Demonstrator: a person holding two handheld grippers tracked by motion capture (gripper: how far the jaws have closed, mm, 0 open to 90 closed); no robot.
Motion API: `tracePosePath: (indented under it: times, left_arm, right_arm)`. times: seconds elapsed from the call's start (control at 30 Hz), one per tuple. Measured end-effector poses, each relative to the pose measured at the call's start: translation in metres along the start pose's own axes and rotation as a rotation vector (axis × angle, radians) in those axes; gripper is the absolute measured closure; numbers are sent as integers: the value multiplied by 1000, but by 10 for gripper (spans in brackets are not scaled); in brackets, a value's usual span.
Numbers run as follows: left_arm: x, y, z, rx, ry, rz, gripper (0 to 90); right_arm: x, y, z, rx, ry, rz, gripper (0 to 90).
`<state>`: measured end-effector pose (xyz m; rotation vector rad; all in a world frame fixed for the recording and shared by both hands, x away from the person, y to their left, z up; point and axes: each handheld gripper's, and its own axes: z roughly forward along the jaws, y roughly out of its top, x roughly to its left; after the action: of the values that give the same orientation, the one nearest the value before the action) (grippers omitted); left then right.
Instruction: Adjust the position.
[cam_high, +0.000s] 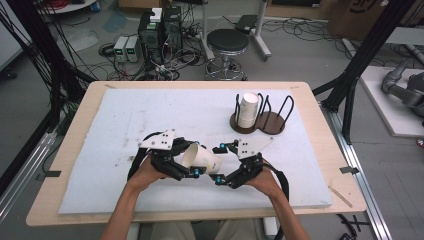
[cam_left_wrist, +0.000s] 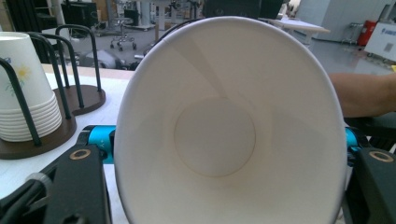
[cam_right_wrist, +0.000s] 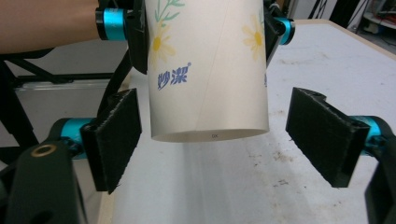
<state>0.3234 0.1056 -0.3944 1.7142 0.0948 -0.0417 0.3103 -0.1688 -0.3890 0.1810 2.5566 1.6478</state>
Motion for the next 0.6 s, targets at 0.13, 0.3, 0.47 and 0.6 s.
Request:
tracePosePath:
  times: [0.13, 0.3, 0.47, 0.6]
  left_arm:
    - [0, 0, -1, 11, 9, -1, 311]
    - [0, 0, -1, 14, 16, 0, 310]
    - [0, 3, -4, 45, 39, 1, 309]
    - [2, 9, -7, 72, 56, 3, 308]
  right_arm:
    - [0, 0, -1, -2, -12, 2, 176]
    - [0, -1, -1, -1, -18, 11, 176]
    - [0, -5, -4, 1, -37, 21, 176]
    - [-1, -13, -11, 2, -105, 64, 176]
